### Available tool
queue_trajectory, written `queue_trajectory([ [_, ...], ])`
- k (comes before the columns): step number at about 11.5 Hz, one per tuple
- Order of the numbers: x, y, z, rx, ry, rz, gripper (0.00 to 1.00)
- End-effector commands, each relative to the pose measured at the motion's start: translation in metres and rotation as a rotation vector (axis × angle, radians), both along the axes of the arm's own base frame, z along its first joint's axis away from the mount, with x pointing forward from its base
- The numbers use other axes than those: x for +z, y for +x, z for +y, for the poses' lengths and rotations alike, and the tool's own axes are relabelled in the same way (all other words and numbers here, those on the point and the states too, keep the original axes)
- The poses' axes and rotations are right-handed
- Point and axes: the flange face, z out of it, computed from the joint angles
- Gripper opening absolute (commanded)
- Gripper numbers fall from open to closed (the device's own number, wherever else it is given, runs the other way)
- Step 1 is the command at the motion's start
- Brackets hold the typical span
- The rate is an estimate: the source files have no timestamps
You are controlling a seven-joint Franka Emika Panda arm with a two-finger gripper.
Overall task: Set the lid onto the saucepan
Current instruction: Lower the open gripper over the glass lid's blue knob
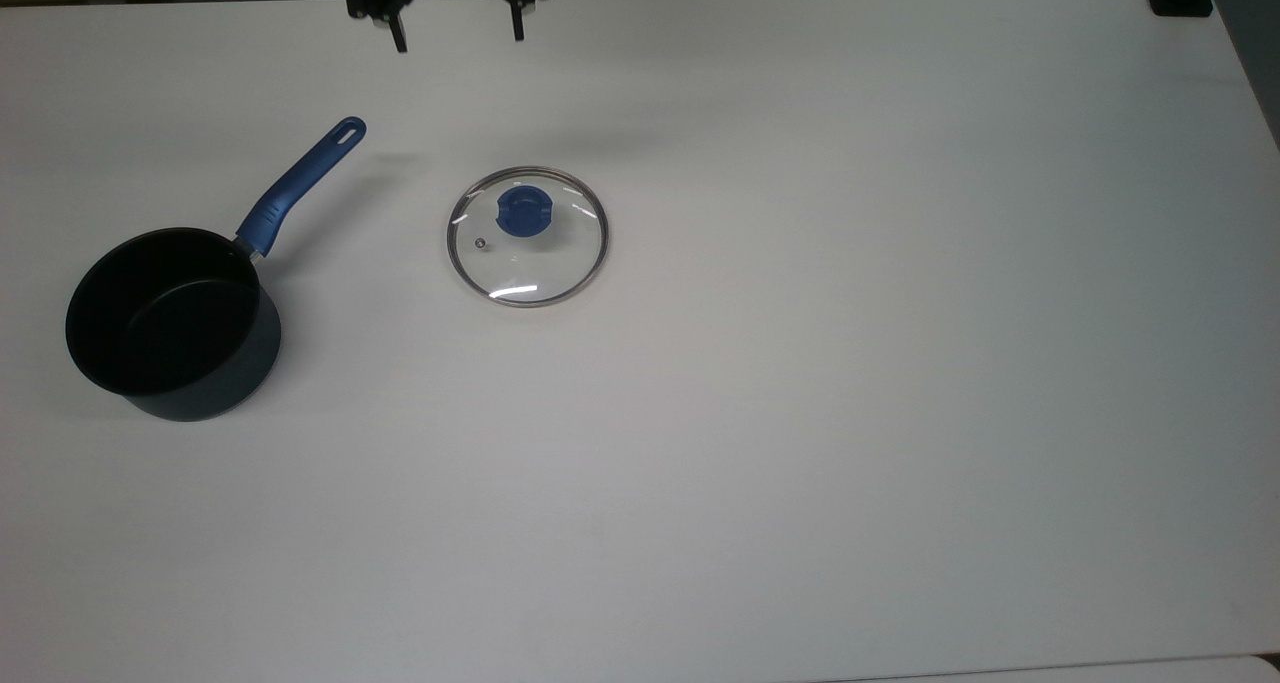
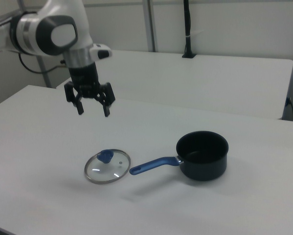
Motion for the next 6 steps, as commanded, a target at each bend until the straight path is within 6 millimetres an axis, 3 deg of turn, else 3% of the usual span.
queue_trajectory([
  [1, -0.064, 0.001, 0.000, 0.045, -0.023, -0.042, 1.00],
  [3, -0.107, 0.004, -0.006, -0.038, -0.014, -0.059, 1.00],
  [6, -0.165, 0.022, 0.014, -0.178, -0.001, -0.088, 1.00],
])
